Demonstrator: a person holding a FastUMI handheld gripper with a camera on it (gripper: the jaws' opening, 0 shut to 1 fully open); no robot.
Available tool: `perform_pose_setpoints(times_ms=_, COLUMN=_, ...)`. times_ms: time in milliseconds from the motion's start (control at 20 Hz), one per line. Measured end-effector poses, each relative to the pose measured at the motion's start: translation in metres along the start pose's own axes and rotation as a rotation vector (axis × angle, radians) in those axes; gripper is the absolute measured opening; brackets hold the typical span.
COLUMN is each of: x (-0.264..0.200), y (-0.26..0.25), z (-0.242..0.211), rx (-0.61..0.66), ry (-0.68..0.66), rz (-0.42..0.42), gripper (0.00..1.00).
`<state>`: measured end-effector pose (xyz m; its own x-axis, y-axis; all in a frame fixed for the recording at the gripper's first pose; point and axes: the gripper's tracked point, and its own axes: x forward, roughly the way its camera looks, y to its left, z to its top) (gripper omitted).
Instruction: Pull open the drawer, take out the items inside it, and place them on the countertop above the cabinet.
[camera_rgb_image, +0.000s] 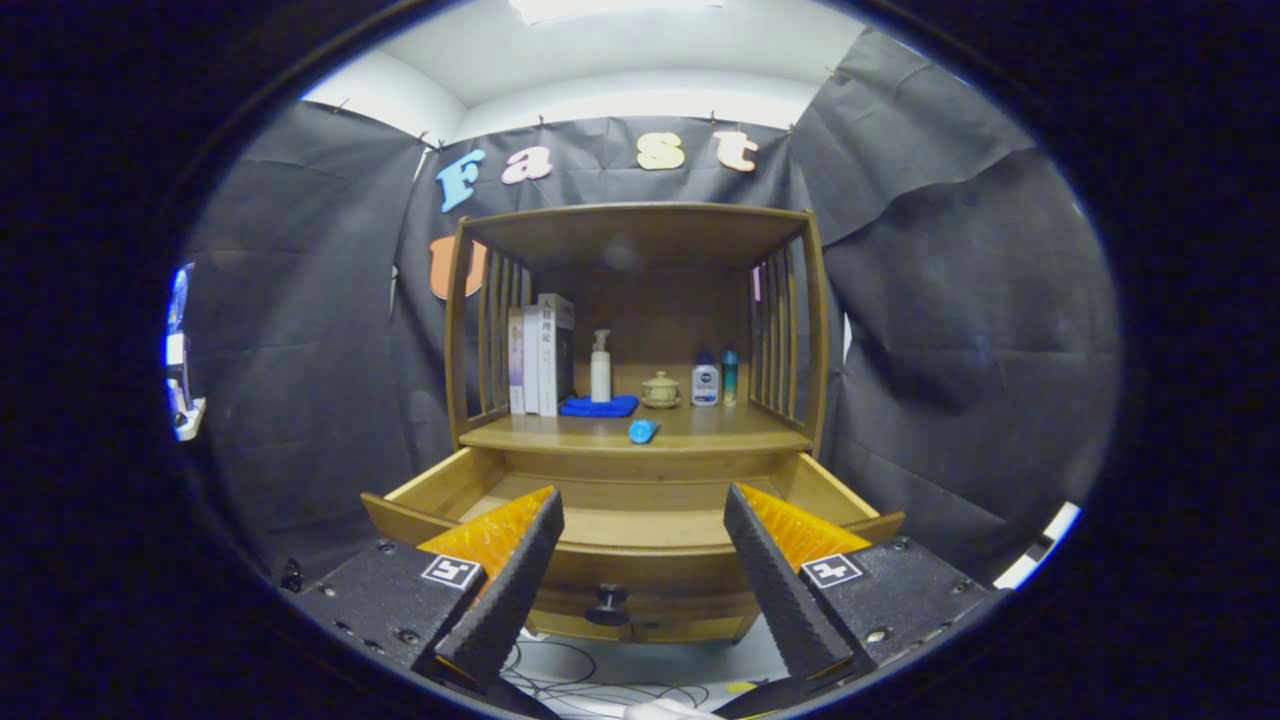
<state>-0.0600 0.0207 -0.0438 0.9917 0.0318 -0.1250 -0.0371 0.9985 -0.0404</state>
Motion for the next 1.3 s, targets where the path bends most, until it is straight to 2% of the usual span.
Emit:
perform_pose_setpoints(times_ms=250, x=0.013, y=-0.002, z=-0.056, rx=0.014, ry=0.098, rz=-0.008, gripper=1.00)
perform_pose_setpoints(times_ms=450, x=0.032, y=0.009, z=-0.079, rx=0.010, ry=0.140, rz=0.012, gripper=1.00)
perform_pose_setpoints(times_ms=800, x=0.064, y=0.025, z=-0.101, rx=-0.022, ry=0.174, rz=0.015, gripper=1.00)
perform_pose_setpoints(times_ms=1050, x=0.071, y=0.022, z=-0.103, rx=0.001, ry=0.160, rz=-0.042, gripper=1.00)
perform_pose_setpoints(times_ms=1300, x=0.086, y=0.021, z=-0.099, rx=0.041, ry=0.151, rz=-0.010, gripper=1.00)
